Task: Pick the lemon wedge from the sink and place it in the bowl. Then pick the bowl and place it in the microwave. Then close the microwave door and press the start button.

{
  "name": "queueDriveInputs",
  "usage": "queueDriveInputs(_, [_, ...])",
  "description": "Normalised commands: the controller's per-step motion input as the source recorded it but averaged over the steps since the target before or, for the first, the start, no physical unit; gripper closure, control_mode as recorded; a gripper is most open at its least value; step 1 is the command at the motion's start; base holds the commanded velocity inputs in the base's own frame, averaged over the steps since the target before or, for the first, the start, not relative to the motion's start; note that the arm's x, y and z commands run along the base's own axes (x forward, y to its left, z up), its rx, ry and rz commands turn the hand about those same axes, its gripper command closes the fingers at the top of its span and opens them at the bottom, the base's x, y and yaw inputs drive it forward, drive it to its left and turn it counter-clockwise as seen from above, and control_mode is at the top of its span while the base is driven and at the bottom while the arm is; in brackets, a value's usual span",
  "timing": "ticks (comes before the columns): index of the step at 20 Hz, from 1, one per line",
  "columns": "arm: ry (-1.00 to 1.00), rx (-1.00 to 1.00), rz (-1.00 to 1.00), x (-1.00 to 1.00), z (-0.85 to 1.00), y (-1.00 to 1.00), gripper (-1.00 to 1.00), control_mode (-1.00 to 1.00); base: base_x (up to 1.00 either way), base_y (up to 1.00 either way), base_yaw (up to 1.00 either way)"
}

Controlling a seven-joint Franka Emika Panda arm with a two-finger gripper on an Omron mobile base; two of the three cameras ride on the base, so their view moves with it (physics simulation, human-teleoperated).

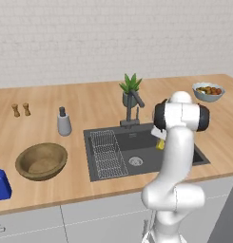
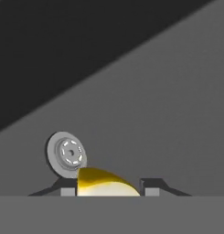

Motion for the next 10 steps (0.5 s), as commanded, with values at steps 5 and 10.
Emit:
queueDriveInputs(5, [-0.21,-0.11,0.05,-0.99,0.98,0.03,1.00,-1.00,0.00,0.00,0.00])
queueDriveInputs(10, [-0.23,-0.17,0.07,-1.00,0.99,0.26,1.00,-1.00,0.00,0.00,0.00])
